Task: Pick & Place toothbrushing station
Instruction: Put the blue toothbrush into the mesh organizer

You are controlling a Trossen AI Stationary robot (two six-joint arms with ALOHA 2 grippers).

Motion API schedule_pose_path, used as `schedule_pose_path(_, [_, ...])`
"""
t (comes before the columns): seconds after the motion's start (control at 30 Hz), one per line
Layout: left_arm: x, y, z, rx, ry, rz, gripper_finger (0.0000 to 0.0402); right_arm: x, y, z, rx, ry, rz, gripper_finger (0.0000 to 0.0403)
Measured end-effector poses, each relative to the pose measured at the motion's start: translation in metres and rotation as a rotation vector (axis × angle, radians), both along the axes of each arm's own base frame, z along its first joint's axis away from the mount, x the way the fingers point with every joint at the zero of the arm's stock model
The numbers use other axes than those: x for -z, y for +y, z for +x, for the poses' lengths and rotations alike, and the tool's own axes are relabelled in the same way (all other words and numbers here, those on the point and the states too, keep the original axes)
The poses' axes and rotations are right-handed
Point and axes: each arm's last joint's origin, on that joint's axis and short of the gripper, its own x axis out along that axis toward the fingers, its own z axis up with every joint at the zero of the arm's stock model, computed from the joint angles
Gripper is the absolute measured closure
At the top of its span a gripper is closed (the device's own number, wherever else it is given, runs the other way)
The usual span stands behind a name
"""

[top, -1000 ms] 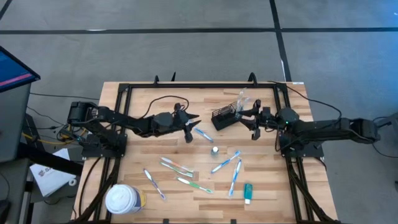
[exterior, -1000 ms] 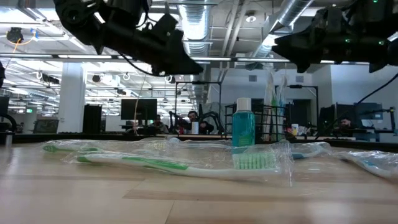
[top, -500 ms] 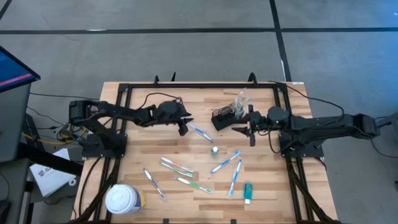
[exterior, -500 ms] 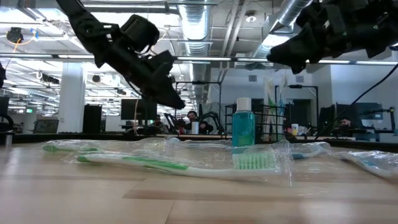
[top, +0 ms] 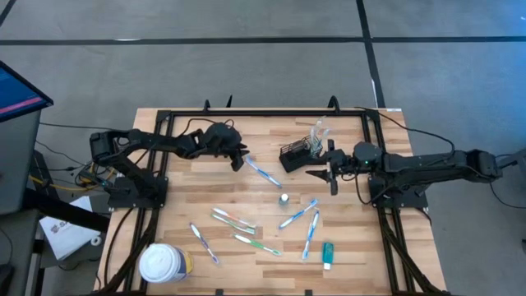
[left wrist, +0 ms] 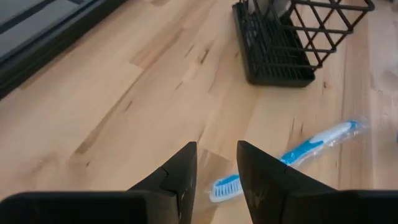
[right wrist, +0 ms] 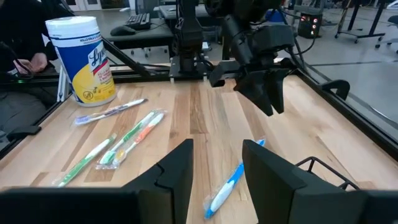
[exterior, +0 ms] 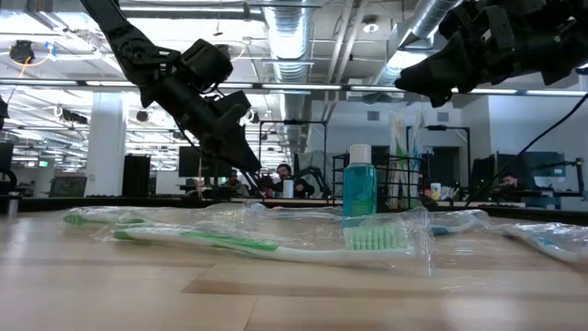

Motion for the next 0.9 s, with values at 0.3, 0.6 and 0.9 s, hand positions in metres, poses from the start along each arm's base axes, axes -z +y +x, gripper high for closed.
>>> schedule_pose_path(0.3, [0.013, -0.003, 0.002, 0.005, 0.063, -0.020, 0.0238, 0.000, 0.000, 0.000, 0.002, 0.000, 0.000, 0.0274])
schedule_pose_path(0.6, [0.043, 0.000, 0.004, 0.026, 0.175, -0.012, 0.0193, 0.000, 0.000, 0.000, 0.002, 0.003, 0.000, 0.0274])
schedule_pose_path(0.9, [0.044, 0.000, 0.005, 0.074, 0.186, 0.023, 0.0206, 0.000, 0.000, 0.000, 0.002, 0.003, 0.000, 0.0274])
